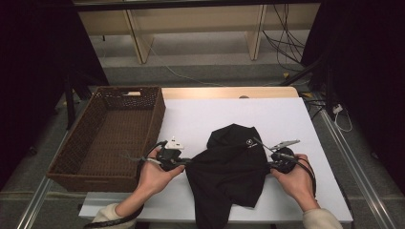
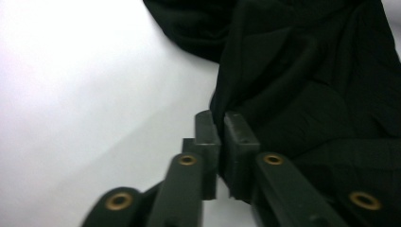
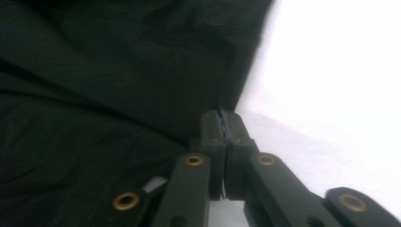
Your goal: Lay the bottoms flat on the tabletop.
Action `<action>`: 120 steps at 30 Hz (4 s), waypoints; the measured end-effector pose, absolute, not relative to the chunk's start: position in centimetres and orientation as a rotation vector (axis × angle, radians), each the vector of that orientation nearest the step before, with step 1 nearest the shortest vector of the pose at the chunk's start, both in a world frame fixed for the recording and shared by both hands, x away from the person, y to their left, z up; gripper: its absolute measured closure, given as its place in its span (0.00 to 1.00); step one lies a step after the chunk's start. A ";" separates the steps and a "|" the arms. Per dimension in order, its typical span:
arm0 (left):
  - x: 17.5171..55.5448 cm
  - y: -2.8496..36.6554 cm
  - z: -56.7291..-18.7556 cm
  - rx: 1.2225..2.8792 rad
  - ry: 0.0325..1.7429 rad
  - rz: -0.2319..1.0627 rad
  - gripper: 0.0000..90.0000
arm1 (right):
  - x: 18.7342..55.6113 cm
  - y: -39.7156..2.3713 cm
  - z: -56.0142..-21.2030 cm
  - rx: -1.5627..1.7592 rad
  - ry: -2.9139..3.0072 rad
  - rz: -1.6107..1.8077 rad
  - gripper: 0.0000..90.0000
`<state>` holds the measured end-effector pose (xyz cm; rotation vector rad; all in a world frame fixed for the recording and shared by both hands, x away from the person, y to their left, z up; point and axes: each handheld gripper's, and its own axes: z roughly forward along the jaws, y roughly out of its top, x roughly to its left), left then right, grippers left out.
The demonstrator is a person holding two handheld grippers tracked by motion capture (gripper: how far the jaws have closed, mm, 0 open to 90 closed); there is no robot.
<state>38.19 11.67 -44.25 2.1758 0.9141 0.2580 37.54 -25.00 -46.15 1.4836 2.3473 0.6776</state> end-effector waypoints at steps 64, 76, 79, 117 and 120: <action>35.3 7.1 -46.8 2.338 0.642 0.132 0.57 | 31.4 -21.4 -46.6 1.273 2.572 0.641 0.73; 34.9 7.5 -47.3 2.397 0.692 0.106 0.88 | 30.9 -21.6 -46.1 1.198 2.676 0.564 1.00; 34.7 7.7 -47.0 2.394 0.716 0.074 0.94 | 30.6 -22.4 -45.9 1.231 2.690 0.543 1.00; 43.6 8.0 -46.6 2.282 0.853 0.431 0.50 | 41.3 -24.1 -46.0 1.575 2.231 0.882 0.61; 43.8 7.8 -47.1 2.292 0.861 0.422 0.66 | 42.4 -23.7 -46.6 1.571 2.224 0.852 0.68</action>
